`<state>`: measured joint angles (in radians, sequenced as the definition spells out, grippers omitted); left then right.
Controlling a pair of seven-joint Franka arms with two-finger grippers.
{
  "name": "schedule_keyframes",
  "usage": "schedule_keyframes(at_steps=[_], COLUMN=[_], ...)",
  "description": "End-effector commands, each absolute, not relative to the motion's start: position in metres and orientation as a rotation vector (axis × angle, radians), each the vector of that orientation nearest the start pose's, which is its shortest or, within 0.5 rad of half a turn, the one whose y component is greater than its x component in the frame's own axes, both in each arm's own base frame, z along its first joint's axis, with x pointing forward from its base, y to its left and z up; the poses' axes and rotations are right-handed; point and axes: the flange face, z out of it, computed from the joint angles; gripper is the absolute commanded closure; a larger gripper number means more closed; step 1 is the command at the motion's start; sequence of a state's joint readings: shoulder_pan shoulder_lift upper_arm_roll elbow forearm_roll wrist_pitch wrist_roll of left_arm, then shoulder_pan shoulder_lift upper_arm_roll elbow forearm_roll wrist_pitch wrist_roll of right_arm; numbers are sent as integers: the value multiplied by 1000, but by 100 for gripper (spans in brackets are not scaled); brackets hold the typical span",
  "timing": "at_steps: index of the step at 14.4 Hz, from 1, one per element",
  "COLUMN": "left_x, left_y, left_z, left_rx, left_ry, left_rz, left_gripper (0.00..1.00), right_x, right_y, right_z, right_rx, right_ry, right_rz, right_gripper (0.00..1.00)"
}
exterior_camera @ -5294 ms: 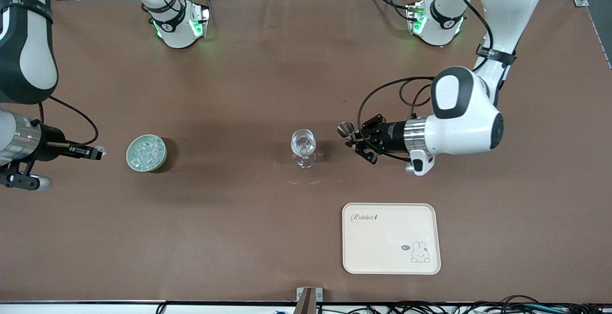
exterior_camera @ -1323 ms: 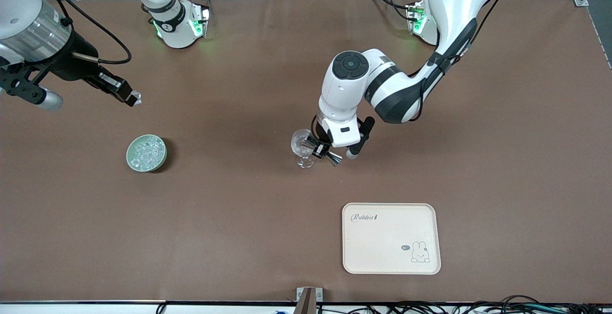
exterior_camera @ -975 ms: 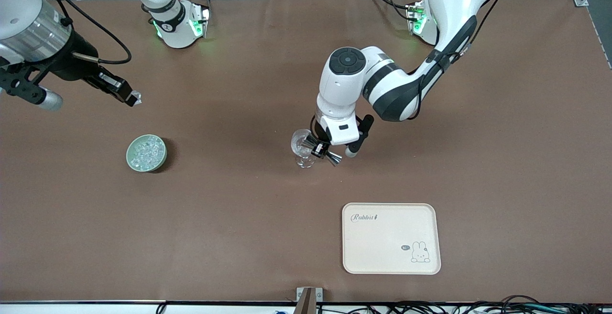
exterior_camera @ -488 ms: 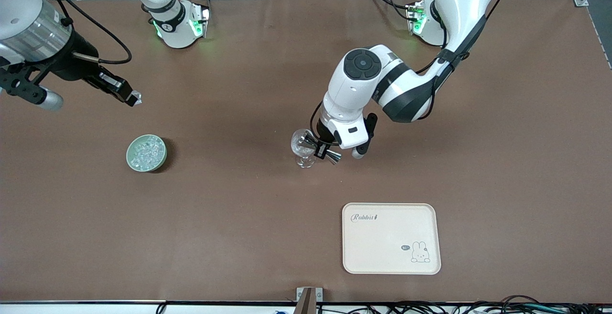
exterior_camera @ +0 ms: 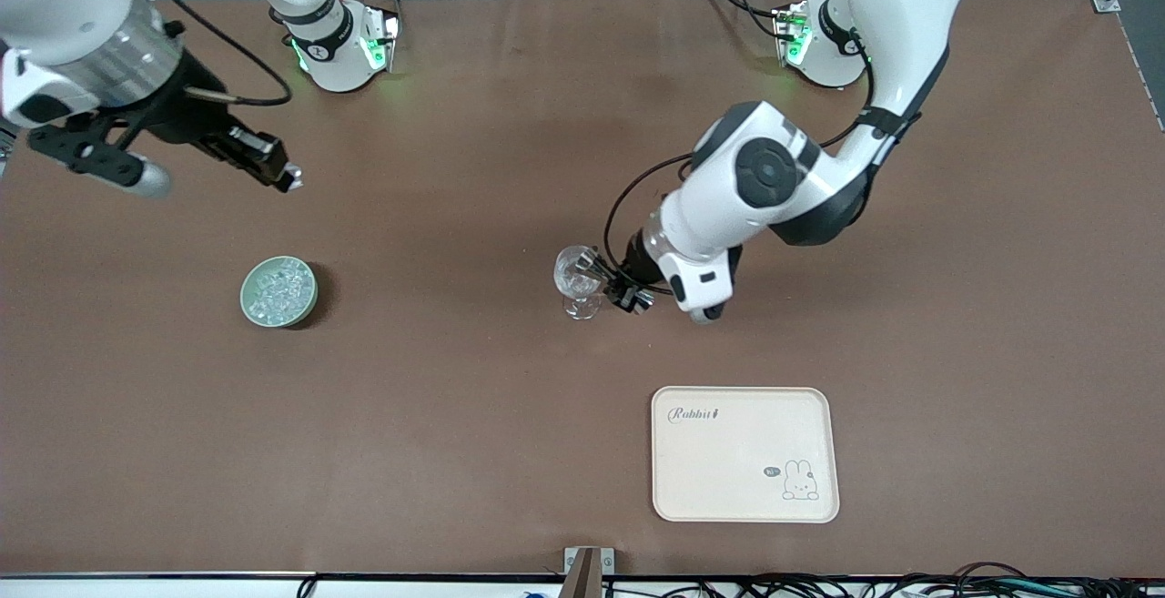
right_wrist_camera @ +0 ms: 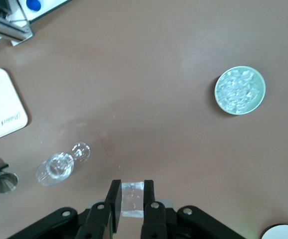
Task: Pour wine and add ice with both arms
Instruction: 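Tilt the jigger over the wine glass rim with the left gripper, then drop the ice cube into the glass while the left gripper moves the jigger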
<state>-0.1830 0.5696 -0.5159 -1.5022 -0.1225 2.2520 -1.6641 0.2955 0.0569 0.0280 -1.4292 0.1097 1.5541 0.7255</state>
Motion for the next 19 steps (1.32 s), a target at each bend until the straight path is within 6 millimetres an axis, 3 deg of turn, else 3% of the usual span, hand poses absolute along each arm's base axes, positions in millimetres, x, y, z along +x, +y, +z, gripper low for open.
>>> schedule_keyframes(at_steps=[1, 4, 7, 10, 15, 19], left_x=[599, 619, 644, 665, 701, 720], left_y=[-386, -354, -316, -279, -230, -177], left_z=[403, 383, 348, 308, 241, 226], left_rx=[-2941, -2919, -2966, -2911, -2796, -2756], left_ry=[-1894, -1960, -1973, -2125, -2313, -2539], left_rz=[524, 637, 746, 896, 948, 1009], left_gripper=[99, 99, 99, 99, 99, 99], right_x=[531, 544, 554, 553, 548, 555], right_y=[228, 281, 345, 393, 443, 455], right_z=[648, 607, 556, 513, 465, 434], right_rx=[-2953, -2931, -2869, -2833, -2797, -2775], right_ry=[616, 690, 800, 858, 859, 883], right_rz=[-18, -5, -26, -33, -52, -66], right_gripper=[96, 96, 97, 97, 96, 96])
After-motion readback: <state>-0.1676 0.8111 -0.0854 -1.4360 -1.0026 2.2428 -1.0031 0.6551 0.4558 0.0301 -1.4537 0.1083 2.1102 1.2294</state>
